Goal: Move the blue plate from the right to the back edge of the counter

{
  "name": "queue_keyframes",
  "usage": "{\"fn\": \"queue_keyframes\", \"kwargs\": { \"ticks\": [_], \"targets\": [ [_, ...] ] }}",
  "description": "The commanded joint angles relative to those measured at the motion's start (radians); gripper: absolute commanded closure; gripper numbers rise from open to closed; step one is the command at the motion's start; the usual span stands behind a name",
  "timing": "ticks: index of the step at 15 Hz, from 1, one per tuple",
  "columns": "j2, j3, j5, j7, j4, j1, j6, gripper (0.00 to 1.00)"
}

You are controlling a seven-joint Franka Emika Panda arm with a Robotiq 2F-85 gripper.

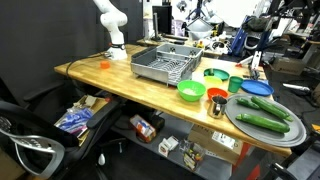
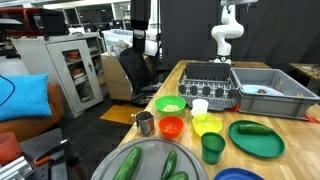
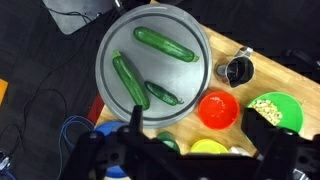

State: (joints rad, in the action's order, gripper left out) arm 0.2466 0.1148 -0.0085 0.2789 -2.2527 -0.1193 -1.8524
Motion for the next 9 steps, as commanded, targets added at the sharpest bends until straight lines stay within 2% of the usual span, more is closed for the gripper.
{"fn": "queue_keyframes", "kwargs": {
  "ticks": [1,4,7,9],
  "targets": [
    [-0.101,0.015,0.054,0.099,0.052,-0.034,-0.004,0.0],
    [-0.206,0.041,0.107,0.183,0.086,-0.051,-0.069,0.0],
    [-0.314,0.059,0.142,0.254,0.125,-0.055,-0.203,0.0],
    [-0.393,0.077,0.132,0.352,0.161,-0.055,-0.271,0.0]
  ]
}}
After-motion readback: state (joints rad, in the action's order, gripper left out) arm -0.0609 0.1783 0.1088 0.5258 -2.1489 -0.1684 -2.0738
